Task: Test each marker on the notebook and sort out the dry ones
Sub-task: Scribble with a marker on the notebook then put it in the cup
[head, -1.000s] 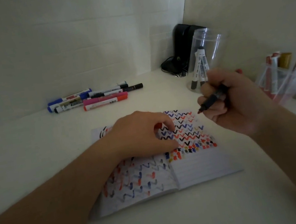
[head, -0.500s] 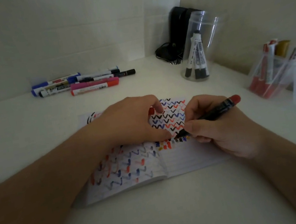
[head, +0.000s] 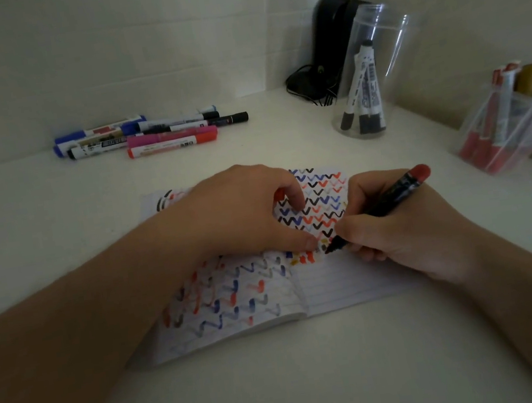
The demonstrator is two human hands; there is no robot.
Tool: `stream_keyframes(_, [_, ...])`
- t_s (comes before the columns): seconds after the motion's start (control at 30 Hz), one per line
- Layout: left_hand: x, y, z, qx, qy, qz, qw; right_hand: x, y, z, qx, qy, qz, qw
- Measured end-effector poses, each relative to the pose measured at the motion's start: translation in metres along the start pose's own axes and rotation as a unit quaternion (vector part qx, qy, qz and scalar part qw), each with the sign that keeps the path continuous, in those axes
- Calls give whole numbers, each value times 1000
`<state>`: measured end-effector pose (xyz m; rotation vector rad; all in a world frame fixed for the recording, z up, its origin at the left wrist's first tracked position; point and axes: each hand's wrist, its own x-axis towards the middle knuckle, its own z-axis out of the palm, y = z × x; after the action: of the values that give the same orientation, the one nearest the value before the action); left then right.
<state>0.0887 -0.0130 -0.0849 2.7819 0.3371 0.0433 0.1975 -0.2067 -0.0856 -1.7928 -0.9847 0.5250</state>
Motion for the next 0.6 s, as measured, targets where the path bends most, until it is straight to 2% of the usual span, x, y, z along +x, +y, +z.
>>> stream_keyframes(0.4, [0,1,-1,-11,-2,-1,1000,0,0,2,-34,22,0,999])
stream_keyframes(0.6, [-1,2,-1,-6,-4,-4,1000,-2,1,2,-28,-10,-6,1000])
